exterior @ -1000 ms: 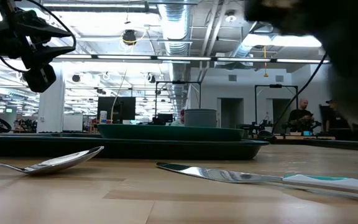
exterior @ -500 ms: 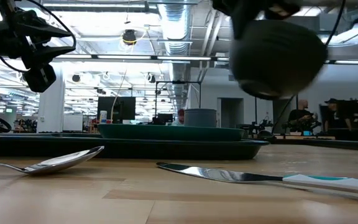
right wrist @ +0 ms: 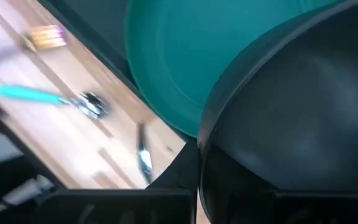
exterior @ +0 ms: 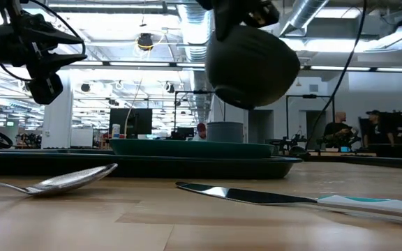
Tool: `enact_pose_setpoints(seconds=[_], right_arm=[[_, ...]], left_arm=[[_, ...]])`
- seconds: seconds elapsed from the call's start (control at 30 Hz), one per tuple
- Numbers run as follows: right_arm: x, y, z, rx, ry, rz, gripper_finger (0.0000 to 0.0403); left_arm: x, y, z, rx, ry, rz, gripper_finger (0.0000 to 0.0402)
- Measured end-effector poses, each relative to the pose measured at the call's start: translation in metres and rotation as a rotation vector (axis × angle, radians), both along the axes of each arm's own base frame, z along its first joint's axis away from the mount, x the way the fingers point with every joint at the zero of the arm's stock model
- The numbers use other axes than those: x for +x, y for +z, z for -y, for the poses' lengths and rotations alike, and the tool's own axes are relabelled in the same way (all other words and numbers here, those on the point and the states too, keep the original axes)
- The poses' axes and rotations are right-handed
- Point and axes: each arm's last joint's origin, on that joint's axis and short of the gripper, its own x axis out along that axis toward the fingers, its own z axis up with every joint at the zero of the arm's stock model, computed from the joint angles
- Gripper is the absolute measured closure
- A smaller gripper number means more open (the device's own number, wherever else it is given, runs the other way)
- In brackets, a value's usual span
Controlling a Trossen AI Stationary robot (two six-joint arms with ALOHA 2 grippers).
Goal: Set up tray
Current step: Put the black bowl on the black tray on top of the green plate
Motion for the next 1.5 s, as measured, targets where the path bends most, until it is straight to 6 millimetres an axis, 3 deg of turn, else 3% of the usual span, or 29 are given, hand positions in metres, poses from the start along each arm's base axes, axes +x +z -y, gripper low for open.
enact_pose_setpoints(seconds=[0.47, 1.03, 1.27, 1.5], right_arm=[[0.038, -0.025, -0.001, 0.018, 0.131, 0.056, 0.0403], [0.04, -0.025, 0.01, -0.009, 0.224, 0.074, 0.0403], [0.038, -0.026, 0.008, -0.047, 0.401, 0.068, 0.0403], [0.036, -0.026, 0.004, -0.153, 0.771, 0.073, 0.0403]], left_arm=[[0.001, -0.002, 0.0, -0.041, 0.002, -0.02, 0.0303], [0.001, -0.002, 0.0, -0.051, 0.001, -0.018, 0.0303], [0.001, -0.002, 0.0, -0.05, -0.002, -0.02, 0.0303], [0.001, -0.002, 0.0, -0.037, -0.003, -0.021, 0.0303]])
